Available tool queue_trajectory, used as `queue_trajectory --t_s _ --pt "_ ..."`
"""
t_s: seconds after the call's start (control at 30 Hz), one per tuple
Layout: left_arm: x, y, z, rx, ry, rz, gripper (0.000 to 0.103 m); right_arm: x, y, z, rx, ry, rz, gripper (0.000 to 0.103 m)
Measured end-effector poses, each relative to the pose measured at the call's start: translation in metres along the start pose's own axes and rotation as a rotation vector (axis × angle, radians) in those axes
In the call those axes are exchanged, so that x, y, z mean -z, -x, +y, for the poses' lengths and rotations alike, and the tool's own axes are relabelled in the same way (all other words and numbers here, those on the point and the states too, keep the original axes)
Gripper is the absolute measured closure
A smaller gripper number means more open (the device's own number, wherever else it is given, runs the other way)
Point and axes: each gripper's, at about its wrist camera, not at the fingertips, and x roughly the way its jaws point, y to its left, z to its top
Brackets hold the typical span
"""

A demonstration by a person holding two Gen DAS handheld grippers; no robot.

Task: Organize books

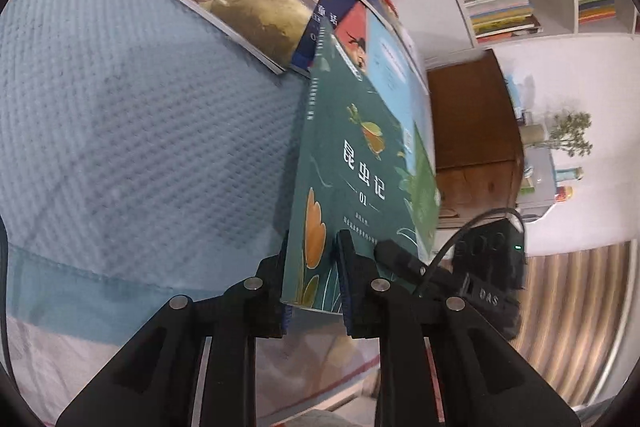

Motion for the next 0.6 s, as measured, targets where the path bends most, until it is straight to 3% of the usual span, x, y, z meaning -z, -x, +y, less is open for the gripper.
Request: queue_trajectory --t_s 0.13,0.33,0.6 --pt "-0.003 -0.003 -0.022 -0.097 -0.133 -0.004 0.089 0.003 0.002 0.029 0.18 0.207 -0.014 0.083" --pt "-0.011 0.009 -0.046 -0.129 -0.258 -0.007 0.089 0.021 0.002 0.082 0.346 0.589 0.015 0.081" --pt "-0.029 0.069 -0.05 -0.11 -0.258 -0.133 0.089 0.019 0.005 0.139 0.298 0.792 0.022 0.08"
